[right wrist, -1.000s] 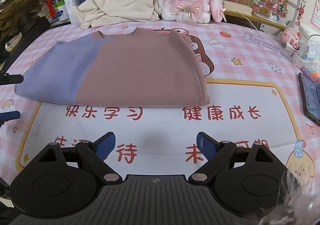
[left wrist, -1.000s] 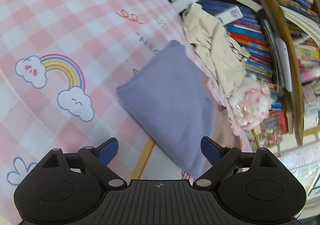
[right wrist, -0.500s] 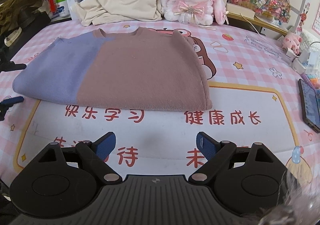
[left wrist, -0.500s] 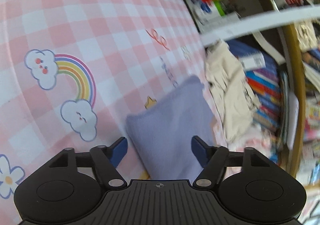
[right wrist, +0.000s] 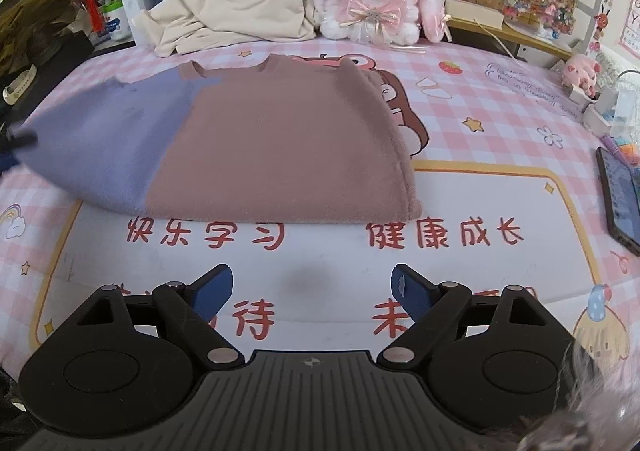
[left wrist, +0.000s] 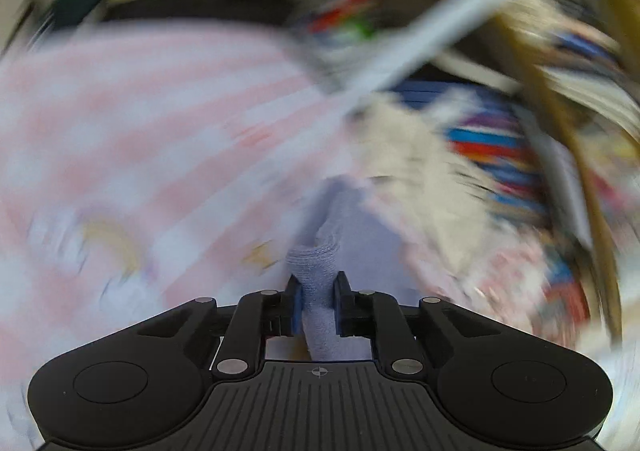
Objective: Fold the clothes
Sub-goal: 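Grasp the lavender side edge of the folded sweater with the left gripper, then fold the lavender side over the mauve side with the left gripper while the right gripper grasps the mauve edge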
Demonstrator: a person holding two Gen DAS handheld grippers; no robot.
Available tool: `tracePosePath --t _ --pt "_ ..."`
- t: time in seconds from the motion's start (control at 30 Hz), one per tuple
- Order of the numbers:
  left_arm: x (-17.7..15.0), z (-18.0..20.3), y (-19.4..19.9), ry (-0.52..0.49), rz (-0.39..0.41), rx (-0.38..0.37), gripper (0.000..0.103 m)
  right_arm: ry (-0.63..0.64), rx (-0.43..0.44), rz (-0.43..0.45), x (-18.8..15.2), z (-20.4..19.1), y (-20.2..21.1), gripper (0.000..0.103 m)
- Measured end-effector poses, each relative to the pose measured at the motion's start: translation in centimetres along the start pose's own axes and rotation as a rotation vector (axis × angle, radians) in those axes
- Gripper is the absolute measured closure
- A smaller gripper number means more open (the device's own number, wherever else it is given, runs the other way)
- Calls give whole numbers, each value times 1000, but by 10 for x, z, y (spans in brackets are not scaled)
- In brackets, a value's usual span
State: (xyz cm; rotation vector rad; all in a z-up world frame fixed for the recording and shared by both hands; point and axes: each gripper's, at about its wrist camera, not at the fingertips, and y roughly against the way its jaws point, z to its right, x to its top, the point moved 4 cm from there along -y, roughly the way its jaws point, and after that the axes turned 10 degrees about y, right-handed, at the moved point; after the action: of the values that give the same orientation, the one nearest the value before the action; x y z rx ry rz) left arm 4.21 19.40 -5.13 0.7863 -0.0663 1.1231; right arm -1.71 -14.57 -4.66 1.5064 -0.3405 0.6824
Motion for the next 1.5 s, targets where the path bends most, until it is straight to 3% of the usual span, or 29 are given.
tracePosePath --t 0.07,0.17,0.2,0.23,0.27,0.37,0.53,0.63,0.67,1.03,1.5 --pt "0 -10 -7 51 -29 11 88 8 7 -1 0 -3 -1 17" --pt "0 -43 -23 237 -86 55 85 14 4 -1 -1 -3 0 17" --pt "-1 -49 -26 276 -103 53 81 15 1 0 -1 -2 1 17" --pt "-2 -54 -30 313 -121 50 67 16 -1 0 -2 -2 2 17" --pt "-3 -58 -34 349 -139 46 61 18 -4 0 -2 -1 2 17" --pt "-4 -53 -39 352 -121 19 51 21 -11 1 -3 0 4 17" --pt "-5 -47 -50 331 -87 4 56 30 -23 -13 -7 1 5 17" --pt "-3 -53 -49 326 -86 46 84 39 -24 -19 -8 0 5 17" --pt "-3 -56 -49 329 -88 44 87 40 -23 -21 -8 0 4 17" --pt "13 -85 -18 320 -38 58 89 76 16 -32 -1 -12 -6 17" --pt "11 -95 -4 296 33 78 88 222 119 33 15 -9 -11 17"
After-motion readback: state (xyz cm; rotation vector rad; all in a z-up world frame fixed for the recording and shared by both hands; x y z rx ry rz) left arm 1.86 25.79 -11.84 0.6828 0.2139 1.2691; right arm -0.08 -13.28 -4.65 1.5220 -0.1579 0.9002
